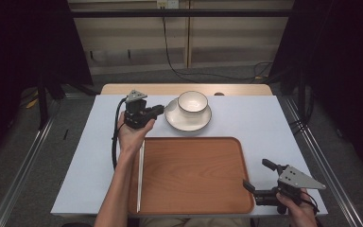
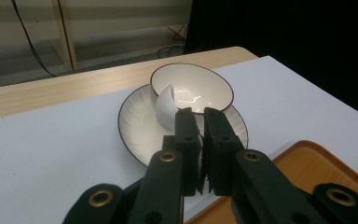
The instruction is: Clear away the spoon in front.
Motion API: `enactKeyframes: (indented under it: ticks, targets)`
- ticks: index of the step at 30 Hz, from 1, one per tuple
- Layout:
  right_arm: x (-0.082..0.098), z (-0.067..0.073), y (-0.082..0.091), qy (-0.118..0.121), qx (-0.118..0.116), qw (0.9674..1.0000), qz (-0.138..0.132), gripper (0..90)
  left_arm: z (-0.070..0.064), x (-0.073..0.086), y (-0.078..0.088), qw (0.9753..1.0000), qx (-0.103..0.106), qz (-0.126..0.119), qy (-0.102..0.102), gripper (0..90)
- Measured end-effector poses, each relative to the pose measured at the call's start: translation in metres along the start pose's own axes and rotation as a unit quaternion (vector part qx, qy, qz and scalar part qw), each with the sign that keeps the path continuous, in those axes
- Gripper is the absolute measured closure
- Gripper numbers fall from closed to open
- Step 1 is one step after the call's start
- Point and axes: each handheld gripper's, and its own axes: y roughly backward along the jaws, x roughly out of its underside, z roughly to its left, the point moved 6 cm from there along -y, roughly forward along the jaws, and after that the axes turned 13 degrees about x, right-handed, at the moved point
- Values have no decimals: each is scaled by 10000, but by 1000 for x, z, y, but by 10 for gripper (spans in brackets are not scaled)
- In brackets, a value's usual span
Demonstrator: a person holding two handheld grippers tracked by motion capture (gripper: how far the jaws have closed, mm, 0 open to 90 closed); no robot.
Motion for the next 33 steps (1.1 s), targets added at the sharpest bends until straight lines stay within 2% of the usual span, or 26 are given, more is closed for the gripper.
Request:
enactKeyframes:
  ticks: [5, 7, 9, 13, 18, 24, 33]
  targets:
    - [0, -1, 1, 28, 18, 10000, -7, 8, -3, 5, 7, 9999, -2, -116, 53, 850]
    - [0, -1, 1, 37, 25, 10000, -9, 8, -2, 10, 10, 10000, -53, -25, 49, 851]
    - [0, -1, 1, 29, 15, 10000, -18, 8, -2, 16, 13, 9998, -74, -97, 166, 850]
    - [0, -1, 2, 21, 29, 10000, -21, 8, 0, 27, 19, 9995, -127, -111, 270, 851]
    - [0, -1, 1, 6, 44, 10000, -18, 8, -3, 34, 24, 9996, -131, -91, 229, 851]
    - [-1, -1, 1, 40, 40, 10000, -34, 8, -10, 45, 29, 9992, -237, -122, 291, 851]
    - [-1, 0, 1, 17, 30, 10000, -44, 8, -12, 63, 34, 9986, -174, -170, 470, 851]
